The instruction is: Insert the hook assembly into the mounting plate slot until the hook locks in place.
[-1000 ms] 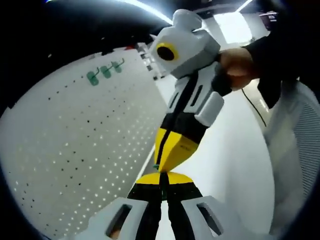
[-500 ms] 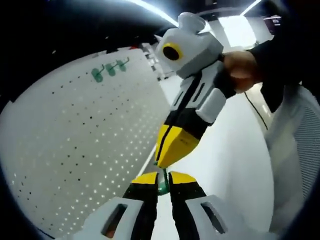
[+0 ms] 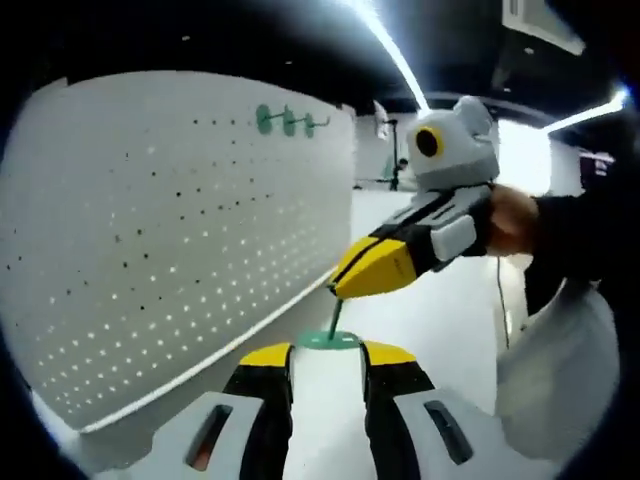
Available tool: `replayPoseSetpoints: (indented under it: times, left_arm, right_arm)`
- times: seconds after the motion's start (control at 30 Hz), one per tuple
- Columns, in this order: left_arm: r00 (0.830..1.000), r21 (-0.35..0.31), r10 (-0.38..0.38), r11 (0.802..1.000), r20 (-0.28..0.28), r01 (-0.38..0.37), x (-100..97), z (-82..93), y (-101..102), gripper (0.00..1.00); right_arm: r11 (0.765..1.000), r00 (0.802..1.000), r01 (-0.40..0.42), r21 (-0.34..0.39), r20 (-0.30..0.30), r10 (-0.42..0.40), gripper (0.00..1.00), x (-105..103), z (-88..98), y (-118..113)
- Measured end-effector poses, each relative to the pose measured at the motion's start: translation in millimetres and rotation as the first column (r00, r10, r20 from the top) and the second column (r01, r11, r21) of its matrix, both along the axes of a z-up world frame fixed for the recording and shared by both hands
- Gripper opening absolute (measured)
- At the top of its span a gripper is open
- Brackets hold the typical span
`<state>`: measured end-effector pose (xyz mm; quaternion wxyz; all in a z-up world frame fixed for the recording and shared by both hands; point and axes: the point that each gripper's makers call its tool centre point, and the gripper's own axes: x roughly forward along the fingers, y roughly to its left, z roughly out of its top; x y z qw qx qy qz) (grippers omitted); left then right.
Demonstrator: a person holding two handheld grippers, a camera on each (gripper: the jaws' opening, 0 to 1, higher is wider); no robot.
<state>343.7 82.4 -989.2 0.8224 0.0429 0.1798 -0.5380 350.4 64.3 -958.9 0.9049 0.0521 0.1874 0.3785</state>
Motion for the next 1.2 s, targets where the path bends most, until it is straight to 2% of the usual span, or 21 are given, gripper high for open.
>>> replayPoseSetpoints:
  times: [0.1, 0.17, 0.4, 0.7, 0.83, 0.97, 1.2]
  left_arm:
    - [0.997, -0.081, 0.012, 0.996, -0.082, -0.019, 0.6, 1.3, -1, 0.26]
    - [0.993, -0.102, 0.019, 0.994, -0.115, -0.031, 0.9, 0.6, 0, 0.25]
    - [0.983, -0.145, 0.031, 0.988, -0.181, -0.058, -0.3, 2.4, -3, 0.2]
    - [0.982, -0.14, 0.073, 0.985, -0.174, -0.098, 7.2, 4.8, -1, 0.11]
    - [0.984, -0.137, 0.085, 0.985, -0.156, -0.107, 9.6, 6.6, 3, 0.03]
    - [0.984, -0.137, 0.09, 0.984, -0.154, -0.111, 11.2, 7.0, 3, 0.03]
    - [0.967, -0.202, 0.121, 0.965, -0.223, -0.167, 19.4, 16.1, 4, 0.07]
  right_arm:
    - [1.0, 1.0, 0.0, 0.01, 0.004, 0.0, 0.0, 0, 2.5, 0]
    - [1.0, 1.0, 0.0, 0.01, 0.01, 0.0, 0.0, 0, 3.9, 0]
    - [1.0, 0.999, -0.004, 0.009, 0.037, 0.003, 0.0, 0, 7.8, 3]
    - [1.0, 0.998, -0.016, -0.007, 0.053, 0.016, 0.01, -1, 8.6, 7]
    - [1.0, 0.998, -0.011, -0.015, 0.056, 0.011, 0.01, 0, 7.6, 5]
    - [1.0, 0.997, -0.018, -0.023, 0.074, 0.02, 0.01, 0, 8.1, 6]
    - [0.999, 0.995, -0.023, -0.026, 0.096, 0.025, 0.01, 1, 11.4, 7]
